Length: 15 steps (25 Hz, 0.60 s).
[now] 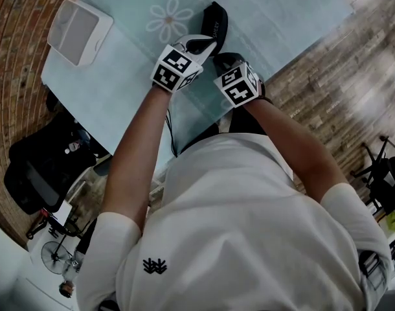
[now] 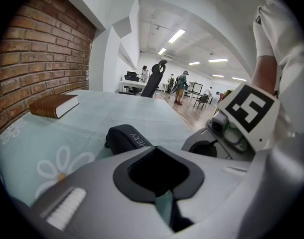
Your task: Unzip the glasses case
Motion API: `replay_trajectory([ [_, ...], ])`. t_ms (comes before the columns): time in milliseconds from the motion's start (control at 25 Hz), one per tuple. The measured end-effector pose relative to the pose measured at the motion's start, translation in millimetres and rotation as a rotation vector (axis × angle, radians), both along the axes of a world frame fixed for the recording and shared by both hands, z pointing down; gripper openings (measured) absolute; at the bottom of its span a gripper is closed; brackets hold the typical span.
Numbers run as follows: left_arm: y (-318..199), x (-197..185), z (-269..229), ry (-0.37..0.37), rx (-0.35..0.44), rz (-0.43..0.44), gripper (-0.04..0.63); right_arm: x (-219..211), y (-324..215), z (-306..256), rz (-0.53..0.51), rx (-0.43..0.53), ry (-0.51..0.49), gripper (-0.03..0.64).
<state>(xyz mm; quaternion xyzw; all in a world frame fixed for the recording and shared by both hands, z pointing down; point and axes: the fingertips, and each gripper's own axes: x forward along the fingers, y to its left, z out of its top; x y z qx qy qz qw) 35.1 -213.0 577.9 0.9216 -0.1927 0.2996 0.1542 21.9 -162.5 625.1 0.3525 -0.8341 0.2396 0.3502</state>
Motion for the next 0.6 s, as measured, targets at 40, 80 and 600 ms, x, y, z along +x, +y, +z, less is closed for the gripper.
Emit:
replay_trajectory([
  [40, 0.1, 0.4, -0.1, -0.003, 0.005, 0.003, 0.054, 1.1, 0.4, 0.4, -0.006, 0.001, 0.004, 0.002],
  [80, 0.2, 0.6, -0.1, -0.007, 0.011, 0.007, 0.054, 1.9, 0.9, 1.1, -0.010, 0.000, 0.007, 0.002],
  [600, 1.0, 1.0, 1.7, -0.020, 0.020, 0.016, 0.054, 15.3, 0.6, 0.7, -0.046, 0.001, 0.034, 0.000],
])
